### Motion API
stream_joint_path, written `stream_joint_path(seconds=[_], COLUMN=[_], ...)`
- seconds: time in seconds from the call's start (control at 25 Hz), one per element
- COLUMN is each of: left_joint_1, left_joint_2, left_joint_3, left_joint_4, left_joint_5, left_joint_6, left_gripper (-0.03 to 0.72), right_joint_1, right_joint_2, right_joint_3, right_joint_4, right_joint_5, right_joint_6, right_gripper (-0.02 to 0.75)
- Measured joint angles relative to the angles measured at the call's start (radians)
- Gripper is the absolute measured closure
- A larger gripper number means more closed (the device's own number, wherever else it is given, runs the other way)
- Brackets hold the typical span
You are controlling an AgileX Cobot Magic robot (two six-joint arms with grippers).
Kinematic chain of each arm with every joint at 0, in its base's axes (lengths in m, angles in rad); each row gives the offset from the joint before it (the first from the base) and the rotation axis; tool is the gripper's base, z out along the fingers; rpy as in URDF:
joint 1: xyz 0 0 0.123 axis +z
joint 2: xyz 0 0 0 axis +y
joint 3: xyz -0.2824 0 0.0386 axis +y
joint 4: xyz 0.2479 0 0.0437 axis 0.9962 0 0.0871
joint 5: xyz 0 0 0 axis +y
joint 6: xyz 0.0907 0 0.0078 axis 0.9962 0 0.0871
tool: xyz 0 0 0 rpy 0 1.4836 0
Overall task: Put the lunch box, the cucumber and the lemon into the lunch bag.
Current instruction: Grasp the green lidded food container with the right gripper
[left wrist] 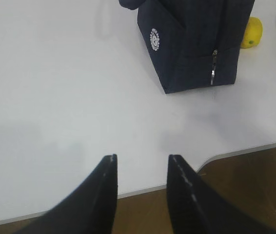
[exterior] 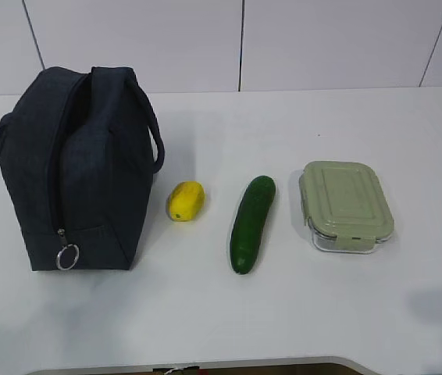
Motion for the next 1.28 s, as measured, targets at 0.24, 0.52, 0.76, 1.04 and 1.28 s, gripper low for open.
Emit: stream_joint_path(seconds=[0.24, 0.52, 0.76, 1.04, 1.28], left_joint_1=[0.000, 0.000, 0.000, 0.000, 0.000], left_joint_2=[0.000, 0.000, 0.000, 0.000, 0.000], left_joint_3=[0.000, 0.000, 0.000, 0.000, 0.000], left_joint_4=[0.000, 0.000, 0.000, 0.000, 0.002], left_joint_5=[0.000, 0.000, 0.000, 0.000, 0.000], left_joint_6=[0.000, 0.000, 0.000, 0.000, 0.000], left_gripper=[0.446, 0.446, 0.446, 0.446, 0.446], right_joint_1=[0.000, 0.000, 0.000, 0.000, 0.000], right_joint_2=[0.000, 0.000, 0.000, 0.000, 0.000], right_joint_3=[0.000, 0.000, 0.000, 0.002, -0.020], right_joint_4=[-0.074, -0.084, -0.084, -0.033, -0.005], right_joint_5=[-0.013, -0.017, -0.017, -0.009, 0.000], right_joint_6=[-0.041, -0.046, -0.046, -0.046, 0.086], right_gripper=[0.332, 0.332, 0.332, 0.331, 0.332])
